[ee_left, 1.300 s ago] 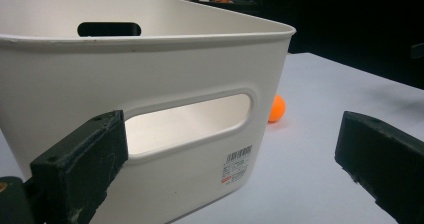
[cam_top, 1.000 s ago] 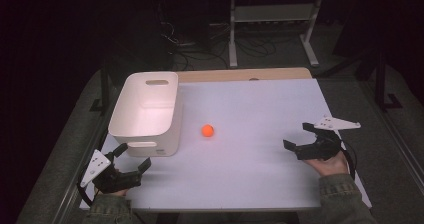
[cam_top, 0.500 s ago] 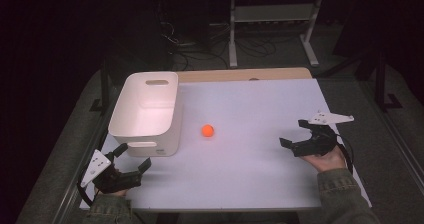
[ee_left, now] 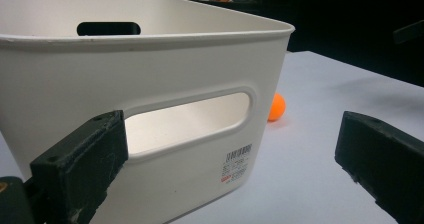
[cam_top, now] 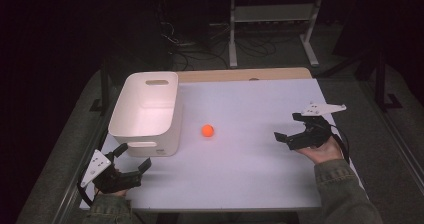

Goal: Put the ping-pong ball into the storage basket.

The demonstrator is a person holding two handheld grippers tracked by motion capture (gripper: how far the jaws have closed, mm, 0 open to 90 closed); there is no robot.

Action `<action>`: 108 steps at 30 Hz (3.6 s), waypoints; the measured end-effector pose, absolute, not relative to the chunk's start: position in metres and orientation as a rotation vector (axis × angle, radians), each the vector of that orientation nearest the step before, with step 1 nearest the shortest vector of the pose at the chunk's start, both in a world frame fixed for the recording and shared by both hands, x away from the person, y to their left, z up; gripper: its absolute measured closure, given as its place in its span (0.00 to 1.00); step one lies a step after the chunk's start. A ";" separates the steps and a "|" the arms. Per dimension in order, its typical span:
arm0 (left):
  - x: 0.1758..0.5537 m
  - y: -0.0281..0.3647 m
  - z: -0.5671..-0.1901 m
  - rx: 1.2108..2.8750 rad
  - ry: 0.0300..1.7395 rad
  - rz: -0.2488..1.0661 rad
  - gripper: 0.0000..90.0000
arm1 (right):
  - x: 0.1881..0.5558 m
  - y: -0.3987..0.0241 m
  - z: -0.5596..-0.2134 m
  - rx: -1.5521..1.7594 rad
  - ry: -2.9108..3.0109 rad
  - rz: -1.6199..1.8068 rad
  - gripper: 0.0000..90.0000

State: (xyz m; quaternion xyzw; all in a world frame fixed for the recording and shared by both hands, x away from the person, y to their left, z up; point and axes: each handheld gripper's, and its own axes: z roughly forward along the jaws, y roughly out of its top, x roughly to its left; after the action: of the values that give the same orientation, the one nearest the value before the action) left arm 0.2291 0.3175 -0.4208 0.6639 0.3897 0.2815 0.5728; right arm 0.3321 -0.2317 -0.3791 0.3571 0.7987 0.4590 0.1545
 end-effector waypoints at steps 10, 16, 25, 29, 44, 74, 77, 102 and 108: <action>0.229 0.317 -0.421 1.555 0.913 0.659 0.00 | 0.343 -0.218 -0.378 0.997 2.360 1.317 0.00; 0.229 0.317 -0.421 1.556 0.912 0.658 0.00 | 0.347 -0.211 -0.375 0.973 2.382 1.301 0.00; 0.229 0.317 -0.421 1.556 0.912 0.659 0.00 | 0.354 -0.203 -0.371 0.951 2.411 1.278 0.00; 0.229 0.318 -0.421 1.556 0.911 0.658 0.00 | 0.357 -0.199 -0.368 0.935 2.420 1.263 0.00; 0.229 0.317 -0.421 1.556 0.909 0.655 0.00 | 0.365 -0.185 -0.364 0.900 2.463 1.246 0.00; 0.229 0.317 -0.421 1.558 0.905 0.646 0.00 | 0.390 -0.148 -0.361 0.823 2.572 1.207 0.00; 0.229 0.318 -0.421 1.558 0.905 0.645 0.00 | 0.392 -0.146 -0.361 0.820 2.576 1.208 0.00; 0.230 0.317 -0.421 1.558 0.901 0.643 0.00 | 0.406 -0.121 -0.363 0.787 2.647 1.179 0.00; 0.229 0.317 -0.421 1.558 0.900 0.642 0.00 | 0.410 -0.115 -0.365 0.776 2.663 1.184 0.00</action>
State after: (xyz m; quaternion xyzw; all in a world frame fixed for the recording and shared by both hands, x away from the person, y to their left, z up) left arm 0.2294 0.3169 -0.4208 0.6658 0.3845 0.2744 0.5775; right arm 0.4099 -0.1148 -0.3651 0.2568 0.8813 0.3917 0.0628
